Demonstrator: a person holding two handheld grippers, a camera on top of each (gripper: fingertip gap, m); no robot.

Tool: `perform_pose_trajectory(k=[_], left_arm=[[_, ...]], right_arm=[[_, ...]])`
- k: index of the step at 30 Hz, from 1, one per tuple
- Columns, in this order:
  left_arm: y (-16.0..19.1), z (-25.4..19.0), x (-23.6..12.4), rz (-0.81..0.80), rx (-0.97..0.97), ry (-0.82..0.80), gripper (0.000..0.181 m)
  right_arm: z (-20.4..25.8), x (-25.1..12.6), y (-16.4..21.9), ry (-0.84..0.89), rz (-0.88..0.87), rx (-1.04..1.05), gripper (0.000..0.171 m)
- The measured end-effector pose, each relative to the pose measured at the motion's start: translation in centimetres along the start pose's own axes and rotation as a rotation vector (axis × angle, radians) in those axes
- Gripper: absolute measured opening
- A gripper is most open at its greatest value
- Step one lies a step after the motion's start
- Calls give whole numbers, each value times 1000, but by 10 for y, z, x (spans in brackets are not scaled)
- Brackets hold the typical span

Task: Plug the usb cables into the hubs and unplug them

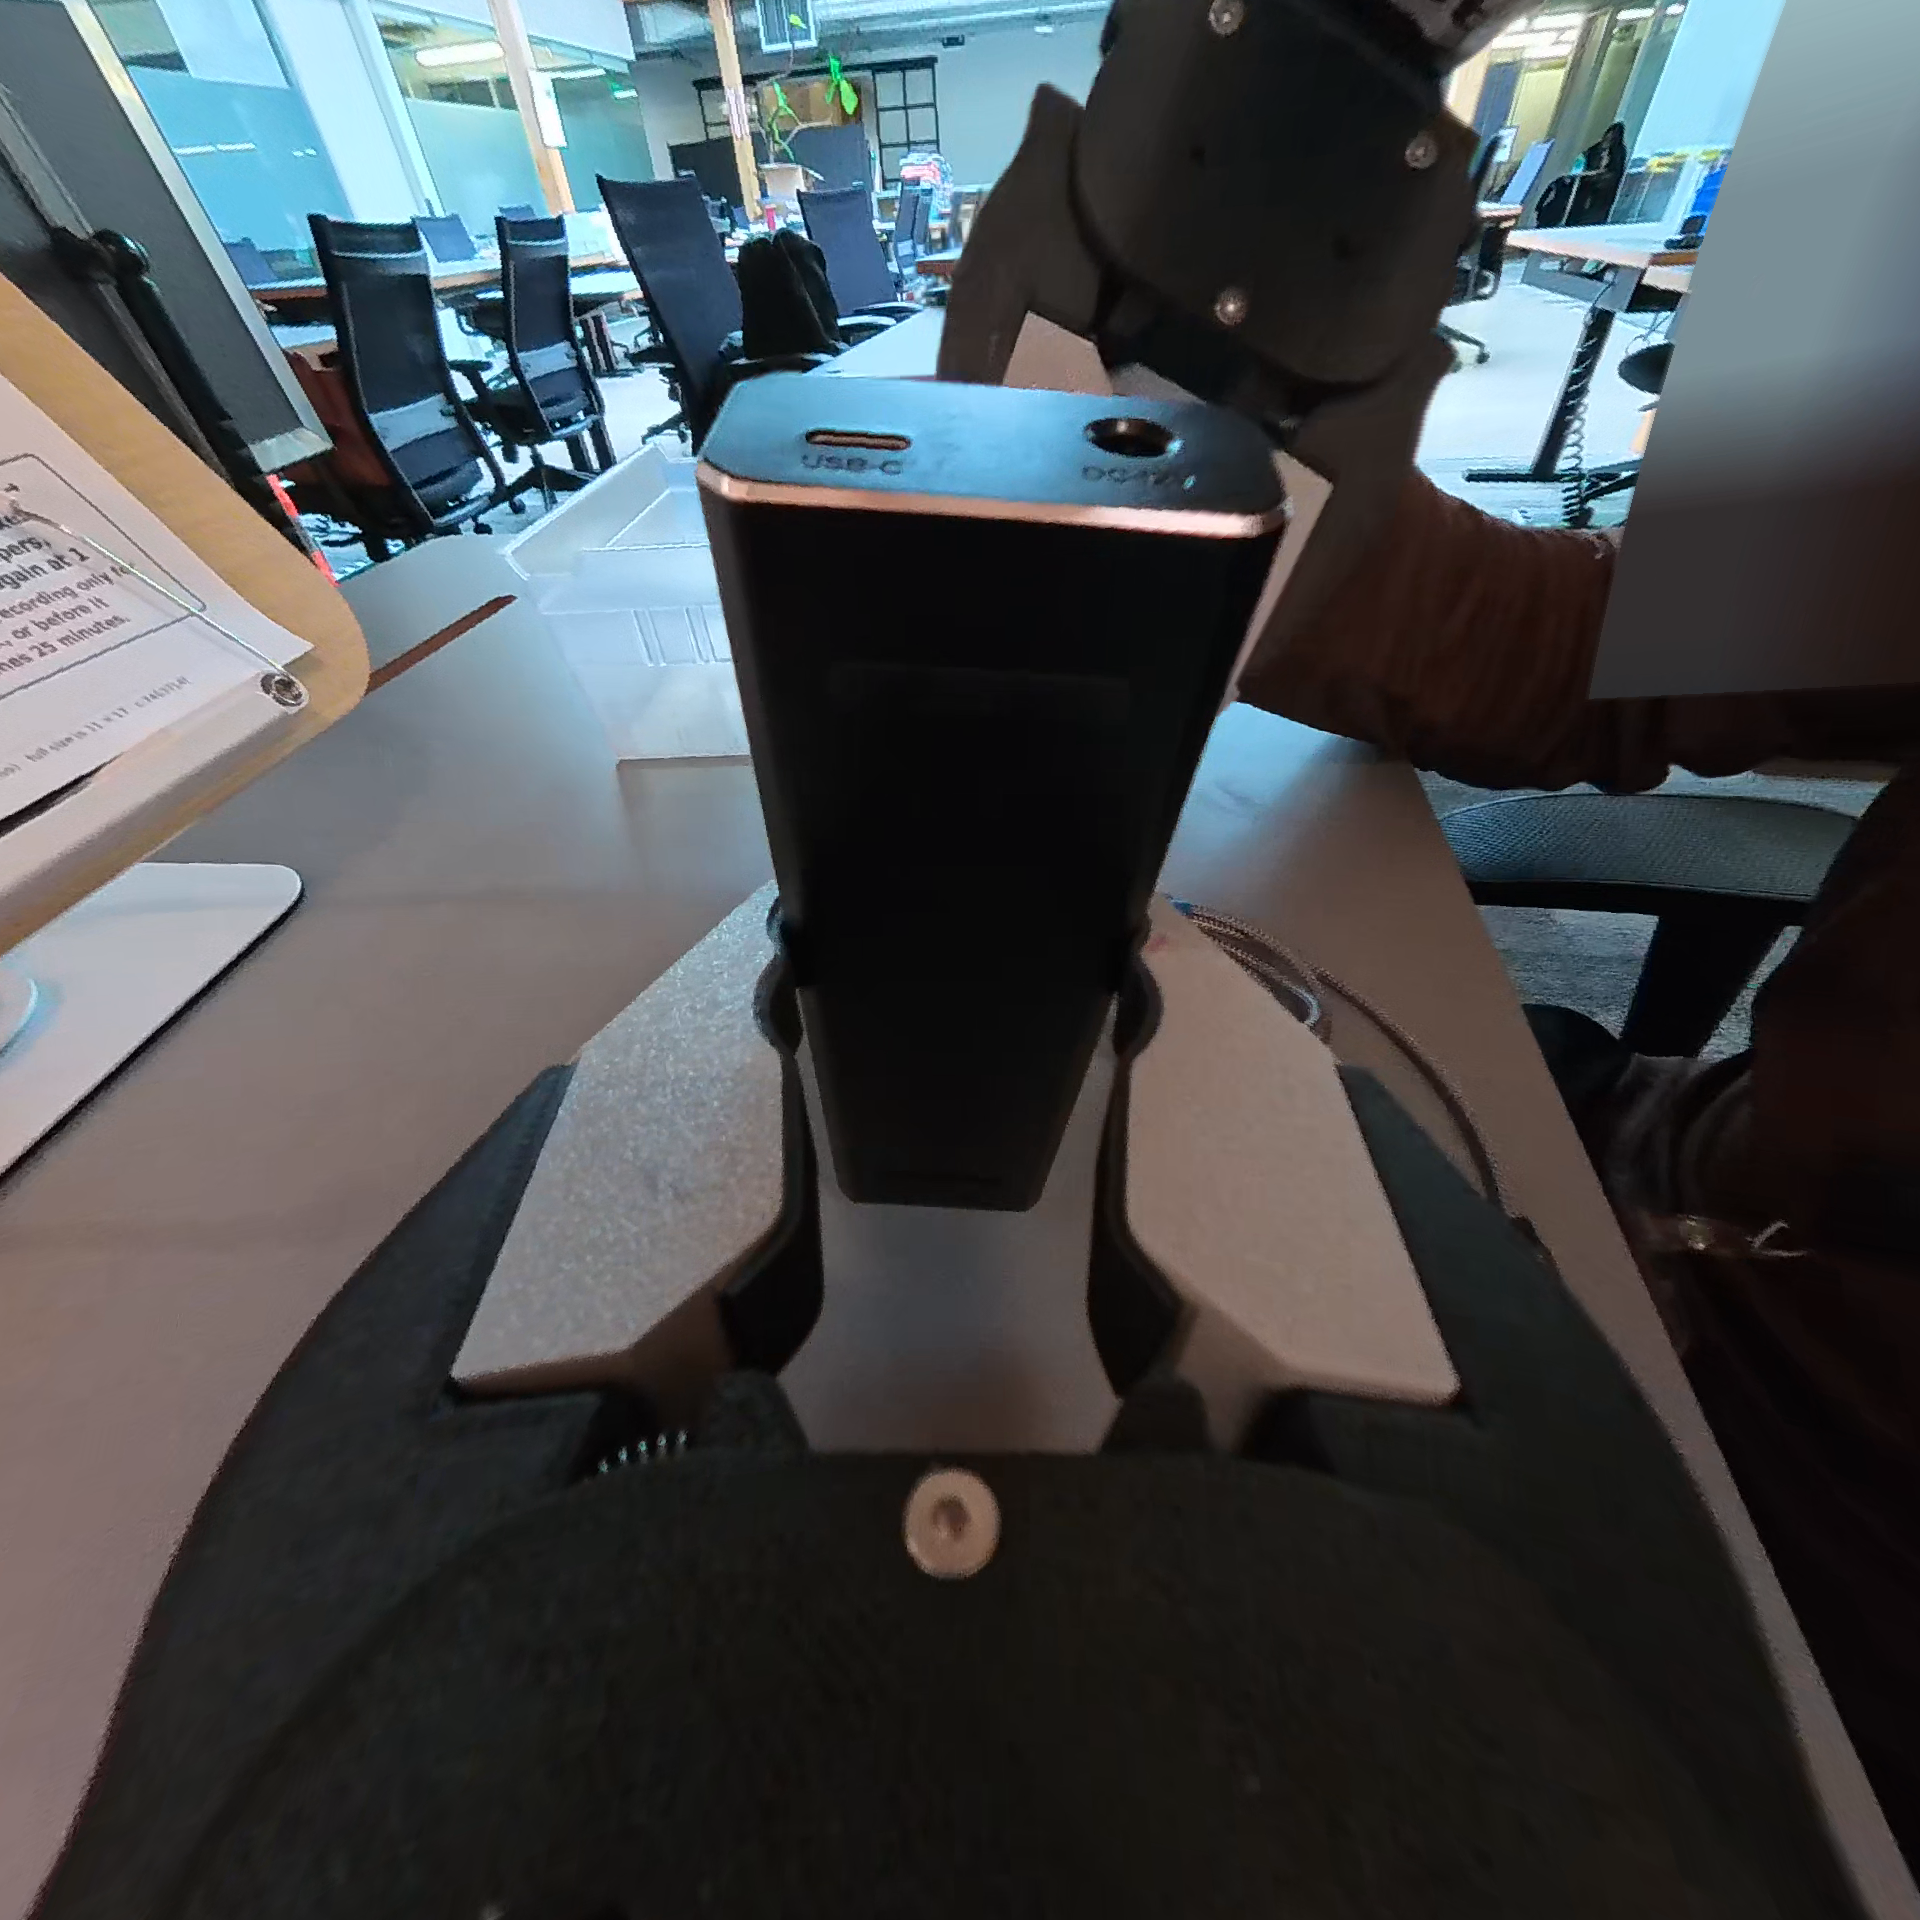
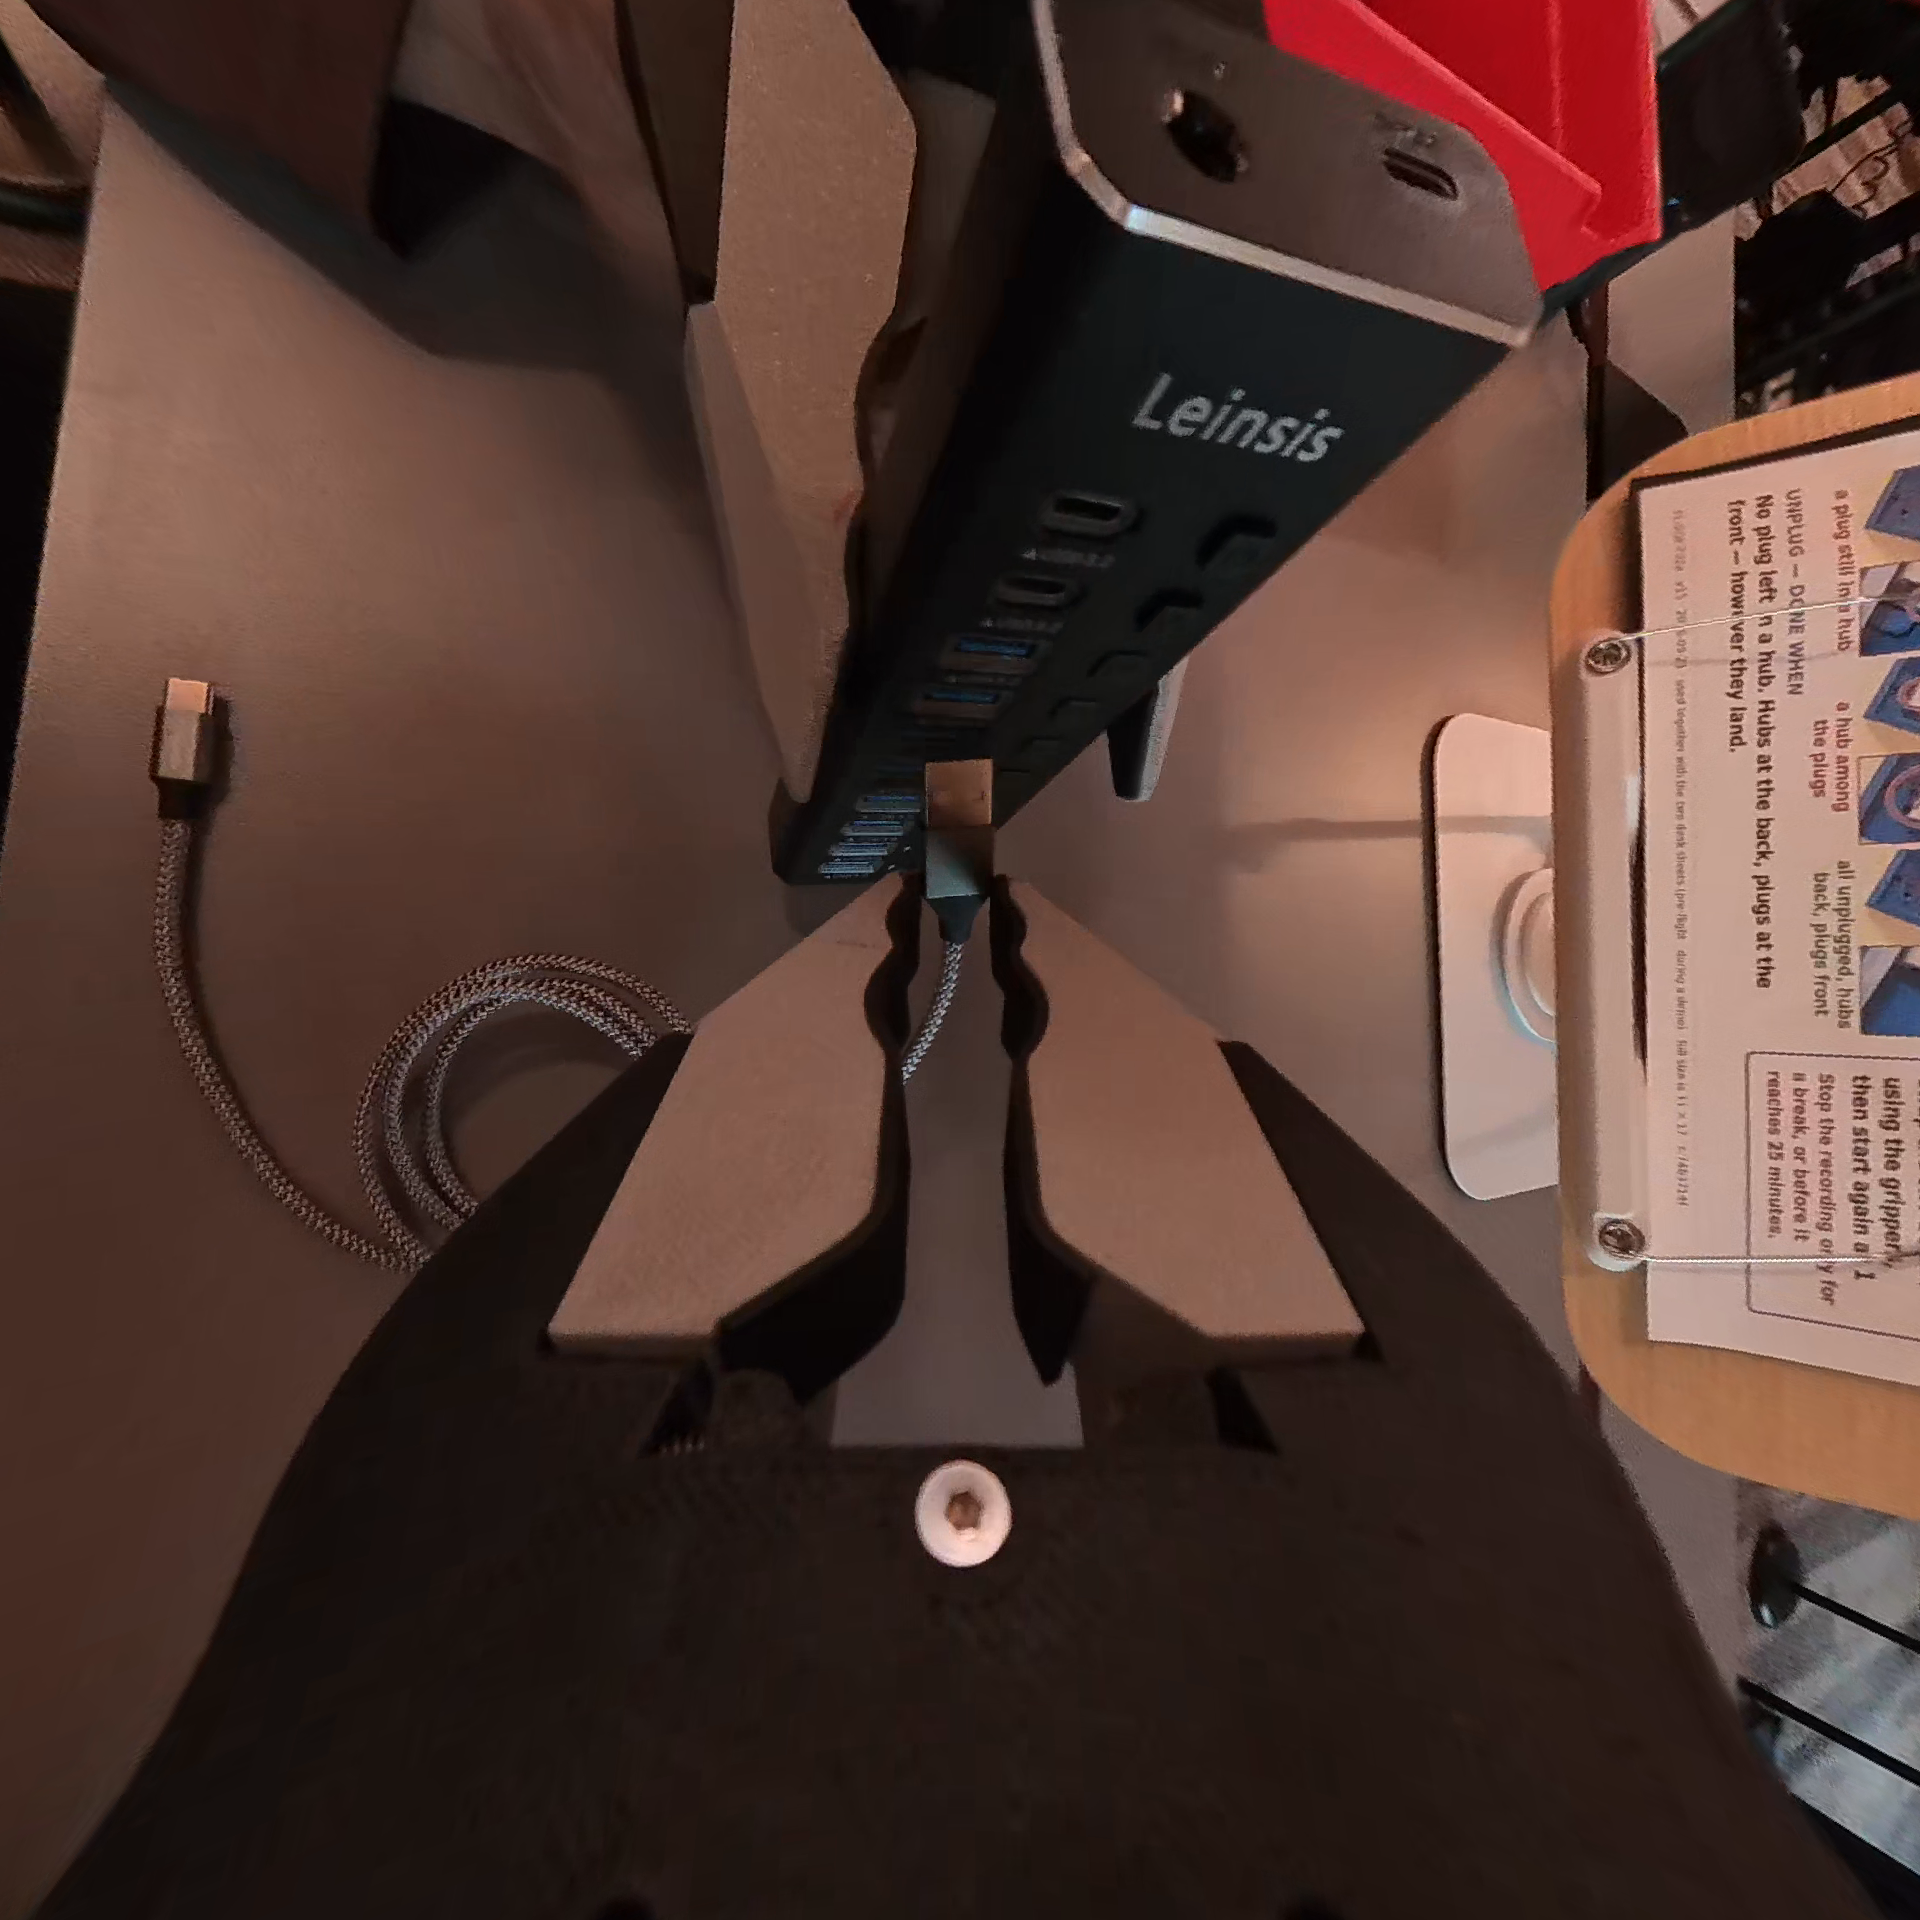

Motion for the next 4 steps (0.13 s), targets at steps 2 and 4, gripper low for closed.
perform_pose_trajectory(k=[2,4], left_arm=[[0,0,1,1,4,-1,59],[2,-1,2,12,3,1,59]], right_arm=[[0,1,1,16,20,-10,10],[0,3,4,29,46,-15,10]])
Point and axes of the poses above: each gripper's, where its closed fingertips meet, x out along the fingers, y out of its underside, z = x × y across the jaws, the point moved 1 cm from there along -x, back along the fingers, and after that the axes turned 4 degrees about z, right-handed, at the moved point
